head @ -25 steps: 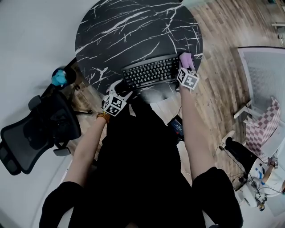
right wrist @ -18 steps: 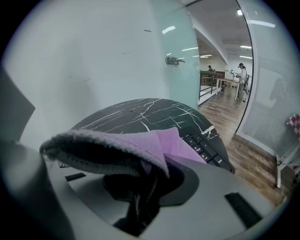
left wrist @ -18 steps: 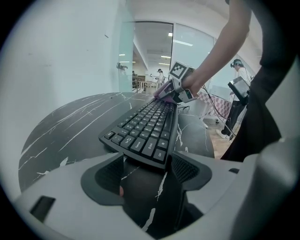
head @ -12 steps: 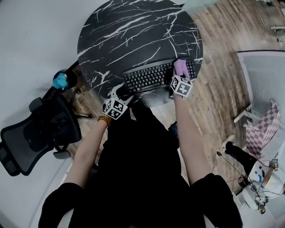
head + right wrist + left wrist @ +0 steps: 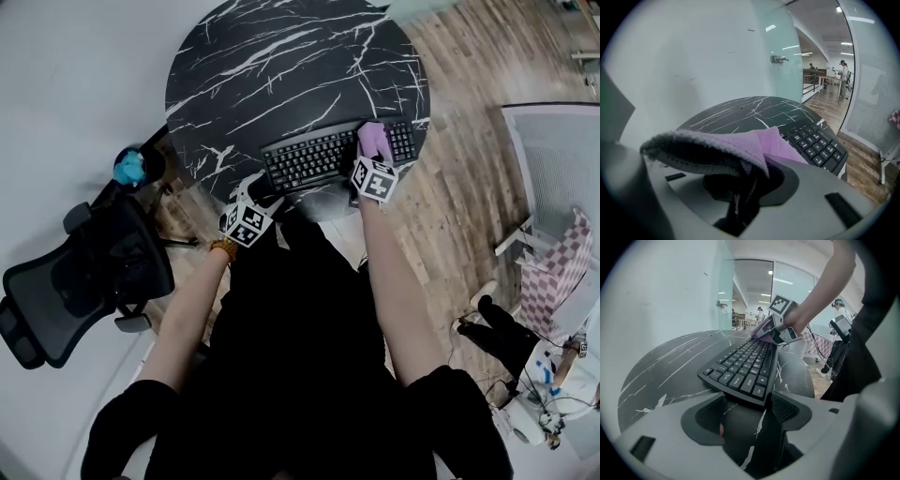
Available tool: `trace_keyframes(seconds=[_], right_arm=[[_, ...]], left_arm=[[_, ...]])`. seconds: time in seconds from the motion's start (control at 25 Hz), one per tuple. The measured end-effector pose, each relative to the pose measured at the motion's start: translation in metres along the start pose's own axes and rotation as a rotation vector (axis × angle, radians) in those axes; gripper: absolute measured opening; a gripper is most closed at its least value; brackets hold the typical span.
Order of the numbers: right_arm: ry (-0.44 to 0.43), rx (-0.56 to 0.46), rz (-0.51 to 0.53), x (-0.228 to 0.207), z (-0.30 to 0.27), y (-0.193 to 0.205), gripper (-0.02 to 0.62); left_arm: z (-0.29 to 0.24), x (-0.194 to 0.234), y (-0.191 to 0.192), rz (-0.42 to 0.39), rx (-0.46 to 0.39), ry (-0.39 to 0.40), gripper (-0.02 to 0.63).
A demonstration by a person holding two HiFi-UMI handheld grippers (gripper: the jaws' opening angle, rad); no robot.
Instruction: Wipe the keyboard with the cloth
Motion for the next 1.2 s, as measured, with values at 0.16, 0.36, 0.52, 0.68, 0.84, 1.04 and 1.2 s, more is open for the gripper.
trace_keyframes(seconds=[0.16,0.36,0.52,0.68,0.84,1.04,1.2], right_arm=[[0.002,-0.006,0.015,0.012,0.001,0.005,0.080],[0.022,-0.014,0.005,0.015,0.000,0.006,0.080],[0.026,-0.017,0.000,0.016,0.001,0.007,0.080],[0.012,-0.018,-0.009,0.022,-0.001,0.007,0.080],[-0.001,-0.007,0.004,0.030,0.003,0.012,0.080],[0.000,-0.018,0.002,0.039,0.002,0.013,0.080],[-0.016,-0.017,0.024,0.049,0.001,0.017,0.080]], left_arm=[[0.000,0.000,0.000,0.001,0.001,0.003,0.309],[-0.001,-0.001,0.002,-0.003,-0.003,0.001,0.308],[0.000,-0.001,0.003,-0.004,-0.003,-0.001,0.310],[-0.001,0.002,0.001,-0.009,-0.005,-0.004,0.308],[0.000,-0.004,0.003,-0.006,-0.003,-0.005,0.310],[0.000,-0.001,0.002,-0.009,-0.005,-0.005,0.310],[-0.001,-0.001,0.001,-0.008,-0.006,-0.006,0.310]])
Point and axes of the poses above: the fingertips, and each gripper's own axes: z backward along the fingers, x to its left, y out of its underside, the point moved 8 cm from there along z, backward along the fingers, and after that the axes turned 2 degrees about -y, right-handed, at the moved point
